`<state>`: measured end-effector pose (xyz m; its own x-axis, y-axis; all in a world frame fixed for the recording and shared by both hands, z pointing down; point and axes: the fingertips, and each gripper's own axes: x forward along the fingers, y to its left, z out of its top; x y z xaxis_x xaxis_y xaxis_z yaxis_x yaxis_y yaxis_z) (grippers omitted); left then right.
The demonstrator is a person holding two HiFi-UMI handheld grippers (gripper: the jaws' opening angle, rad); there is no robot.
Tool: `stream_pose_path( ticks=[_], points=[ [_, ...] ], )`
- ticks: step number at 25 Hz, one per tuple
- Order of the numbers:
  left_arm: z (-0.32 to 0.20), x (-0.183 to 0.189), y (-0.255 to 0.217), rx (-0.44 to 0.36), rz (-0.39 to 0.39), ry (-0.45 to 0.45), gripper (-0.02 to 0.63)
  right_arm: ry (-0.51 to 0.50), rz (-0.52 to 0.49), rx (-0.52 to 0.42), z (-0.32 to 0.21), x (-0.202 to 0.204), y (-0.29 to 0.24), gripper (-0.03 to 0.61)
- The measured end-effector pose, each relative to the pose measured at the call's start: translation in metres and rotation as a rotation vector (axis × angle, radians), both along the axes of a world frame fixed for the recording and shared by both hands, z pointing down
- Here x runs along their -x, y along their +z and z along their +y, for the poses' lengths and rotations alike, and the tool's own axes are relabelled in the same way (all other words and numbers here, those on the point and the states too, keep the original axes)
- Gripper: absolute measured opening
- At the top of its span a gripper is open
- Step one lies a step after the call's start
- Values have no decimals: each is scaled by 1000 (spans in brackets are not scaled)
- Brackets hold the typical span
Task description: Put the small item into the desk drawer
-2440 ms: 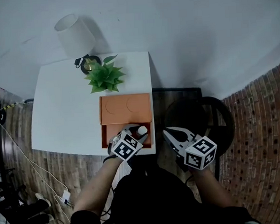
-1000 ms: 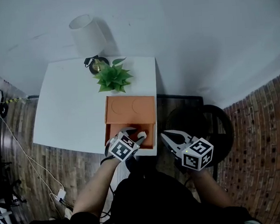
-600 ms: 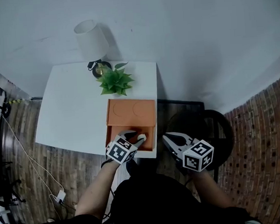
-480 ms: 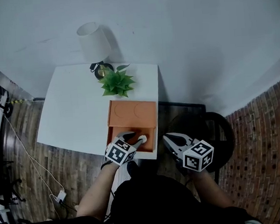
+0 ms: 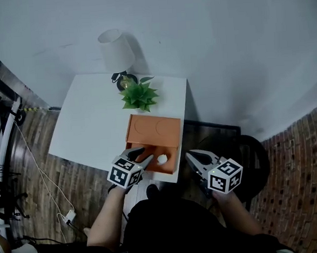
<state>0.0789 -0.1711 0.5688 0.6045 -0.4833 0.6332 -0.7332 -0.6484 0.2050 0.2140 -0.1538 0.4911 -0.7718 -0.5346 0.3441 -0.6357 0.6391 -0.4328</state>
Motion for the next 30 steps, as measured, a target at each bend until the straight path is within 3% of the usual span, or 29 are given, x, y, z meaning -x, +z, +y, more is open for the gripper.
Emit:
stream_pose_path(
  ticks=[2, 8, 14, 20, 30],
  points=[
    [0, 2, -8, -20, 3, -29, 169, 0, -5, -2, -2, -6, 1, 3],
    [-12, 23, -40, -103, -9, -147, 46, 18, -20, -4, -15, -16, 0, 3],
    [-17, 45, -83, -188, 24, -176, 35, 6, -2, -39, -32, 11, -14, 3],
    [-16, 93, -120, -257, 71, -198, 31, 29, -1, -81, -41, 53, -28, 3],
    [-28, 159, -162, -353, 136, -275, 21, 66, 40, -265, -31, 89, -85, 3]
  ],
)
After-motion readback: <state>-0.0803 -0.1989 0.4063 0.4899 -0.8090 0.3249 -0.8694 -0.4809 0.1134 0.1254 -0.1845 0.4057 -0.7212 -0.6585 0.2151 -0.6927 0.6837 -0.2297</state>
